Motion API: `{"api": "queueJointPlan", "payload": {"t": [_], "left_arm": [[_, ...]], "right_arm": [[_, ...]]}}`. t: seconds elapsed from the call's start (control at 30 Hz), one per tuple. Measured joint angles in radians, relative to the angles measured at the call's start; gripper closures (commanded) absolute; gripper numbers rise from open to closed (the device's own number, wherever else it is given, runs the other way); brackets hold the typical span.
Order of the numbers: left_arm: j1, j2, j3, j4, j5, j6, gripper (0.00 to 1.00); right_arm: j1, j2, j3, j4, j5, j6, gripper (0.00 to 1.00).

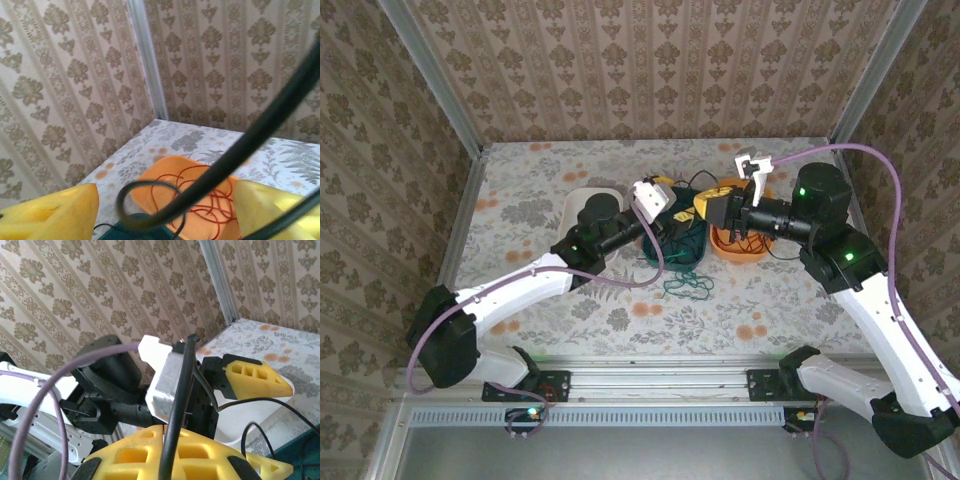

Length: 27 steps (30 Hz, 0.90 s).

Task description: Untangle the cables

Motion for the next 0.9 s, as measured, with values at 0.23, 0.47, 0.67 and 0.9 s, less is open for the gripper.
{"api": "queueJointPlan", "payload": {"t": [0.23,0.47,0.67,0.9], "left_arm": [[-0.001,0.000,0.061,-0.047,0.080,-0.042,0.83],[-0.001,0.000,0.129,-0.127,0.029,-0.106,0.98],[0.001,0.000,0.181,-0.162,-0.090,-0.228,1.00],[0.001,0.000,0.223,-0.170,-0.118,-0.280,1.00]], "right_arm": [[0.000,0.014,-0.021,-0.012,-0.017,-0.006,0.98],[-0.003,-0.009,-0.074,-0.018,0.069,-0.004,0.43],[-0.013,-0.114,-0.284,0.013,0.240,0.087,0.38],[-0.016,-0.101,-0.446,0.067,0.348,0.187,0.40]]}}
